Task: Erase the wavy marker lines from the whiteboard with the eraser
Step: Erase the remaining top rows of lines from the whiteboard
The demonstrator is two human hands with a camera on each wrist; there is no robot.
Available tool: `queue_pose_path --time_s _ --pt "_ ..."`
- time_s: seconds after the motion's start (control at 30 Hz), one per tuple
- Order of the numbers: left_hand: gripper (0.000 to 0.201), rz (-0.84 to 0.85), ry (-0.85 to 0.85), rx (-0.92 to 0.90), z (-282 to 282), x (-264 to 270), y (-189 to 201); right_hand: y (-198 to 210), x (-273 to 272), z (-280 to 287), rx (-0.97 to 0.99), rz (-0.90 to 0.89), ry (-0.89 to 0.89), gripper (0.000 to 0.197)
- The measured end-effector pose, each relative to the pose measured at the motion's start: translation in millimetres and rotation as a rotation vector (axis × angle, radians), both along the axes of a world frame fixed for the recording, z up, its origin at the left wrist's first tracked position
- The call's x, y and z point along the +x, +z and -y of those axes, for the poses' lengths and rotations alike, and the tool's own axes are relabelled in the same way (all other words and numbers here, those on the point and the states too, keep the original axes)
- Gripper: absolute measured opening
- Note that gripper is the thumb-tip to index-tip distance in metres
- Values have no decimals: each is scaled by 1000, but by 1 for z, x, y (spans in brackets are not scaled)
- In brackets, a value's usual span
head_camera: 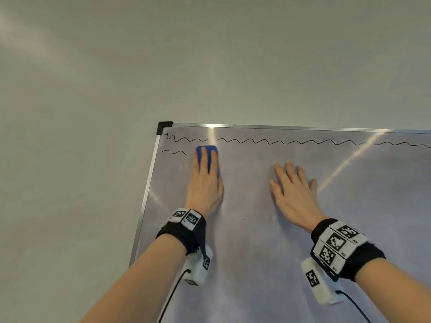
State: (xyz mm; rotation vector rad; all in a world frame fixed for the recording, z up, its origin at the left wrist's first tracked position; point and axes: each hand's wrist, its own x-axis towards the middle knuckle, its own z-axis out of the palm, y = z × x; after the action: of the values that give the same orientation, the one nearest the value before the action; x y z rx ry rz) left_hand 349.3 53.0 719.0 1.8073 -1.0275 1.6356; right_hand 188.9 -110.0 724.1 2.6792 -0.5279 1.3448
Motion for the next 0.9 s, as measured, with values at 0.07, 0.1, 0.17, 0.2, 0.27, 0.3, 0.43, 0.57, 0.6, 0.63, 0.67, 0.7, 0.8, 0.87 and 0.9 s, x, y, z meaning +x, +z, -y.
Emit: queue_pose_path --time_s 0.07,0.1,0.17,0.2,0.27,0.3,0.43,0.57,0.6,0.63,0.67,0.7,0.8,0.87,0.9 --pt "60 26 -33 84 4 -4 1 1 9 -18 -7 17 54 52" --pt "61 25 -47 122 1 -4 2 2 15 -28 -20 20 86 52" --pt "60 105 -24 207 -14 8 4 5 28 -46 -12 16 146 52" --pt "59 174 8 229 -26 17 5 5 34 -53 15 9 163 53" --pt "59 187 47 184 -55 45 5 3 43 -61 61 -6 148 53" --pt "59 154 60 135 -70 59 5 1 46 -62 67 -6 128 54" --pt "57 107 137 75 -93 80 3 -1 50 -66 83 26 109 54" --pt "62 109 210 206 -69 70 0 -2 53 -69 97 57 104 53" --pt "63 85 231 296 -62 70 -4 -2 53 -69 98 61 100 53" --pt "64 81 241 386 -57 74 -7 -3 54 -69 102 66 100 54" --pt "65 94 237 457 -57 78 -8 -3 54 -68 107 71 102 54" --pt "65 118 234 502 -63 83 -7 -3 54 -68 109 74 105 54" --pt "64 213 206 429 -99 94 1 -3 54 -67 119 75 112 55" --pt "59 232 208 236 -114 97 3 -3 54 -66 121 72 110 55" --pt "60 193 196 173 -112 92 3 -2 54 -66 125 68 110 55"
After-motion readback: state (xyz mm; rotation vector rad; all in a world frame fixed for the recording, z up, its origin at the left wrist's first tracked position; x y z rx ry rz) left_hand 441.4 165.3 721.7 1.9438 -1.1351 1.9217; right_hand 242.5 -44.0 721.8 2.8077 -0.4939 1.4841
